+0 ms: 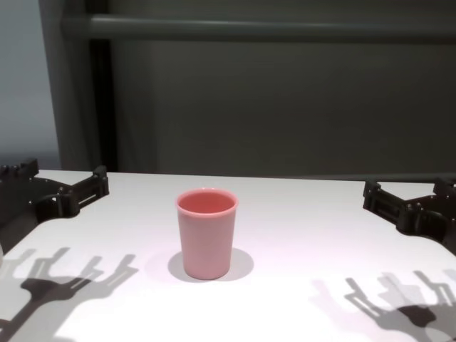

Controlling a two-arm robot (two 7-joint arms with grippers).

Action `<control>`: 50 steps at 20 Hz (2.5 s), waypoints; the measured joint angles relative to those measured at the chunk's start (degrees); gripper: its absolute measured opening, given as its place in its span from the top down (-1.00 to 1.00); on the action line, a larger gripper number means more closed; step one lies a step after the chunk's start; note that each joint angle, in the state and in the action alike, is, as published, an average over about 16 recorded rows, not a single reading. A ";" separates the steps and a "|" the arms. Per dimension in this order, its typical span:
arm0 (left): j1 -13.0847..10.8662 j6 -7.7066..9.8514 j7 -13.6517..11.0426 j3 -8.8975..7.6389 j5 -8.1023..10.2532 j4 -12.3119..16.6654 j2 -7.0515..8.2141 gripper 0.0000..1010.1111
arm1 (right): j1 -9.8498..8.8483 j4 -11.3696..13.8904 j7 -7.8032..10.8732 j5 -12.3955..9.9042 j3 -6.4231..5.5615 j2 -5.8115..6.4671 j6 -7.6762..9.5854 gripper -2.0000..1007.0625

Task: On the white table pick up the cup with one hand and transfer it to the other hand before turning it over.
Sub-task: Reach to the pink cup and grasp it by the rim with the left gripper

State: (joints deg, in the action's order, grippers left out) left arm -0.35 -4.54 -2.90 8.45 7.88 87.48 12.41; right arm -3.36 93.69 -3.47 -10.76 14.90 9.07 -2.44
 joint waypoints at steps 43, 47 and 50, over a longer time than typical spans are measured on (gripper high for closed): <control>6.15 3.49 -12.59 2.87 -4.29 0.88 6.65 -0.98 | 0.00 0.00 0.00 0.00 0.00 0.00 0.00 -0.99; 8.49 5.36 -17.35 5.00 -6.47 2.12 10.46 -0.98 | 0.00 0.00 0.00 0.00 0.00 0.00 0.00 -0.99; 10.34 6.74 -21.00 6.84 -7.85 3.09 13.44 -0.98 | 0.00 0.00 0.00 0.00 0.00 0.00 0.00 -0.99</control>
State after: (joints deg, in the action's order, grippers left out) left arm 9.99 2.20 -23.90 15.30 0.03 90.57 25.85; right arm -3.36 93.69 -3.47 -10.76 14.90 9.07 -2.44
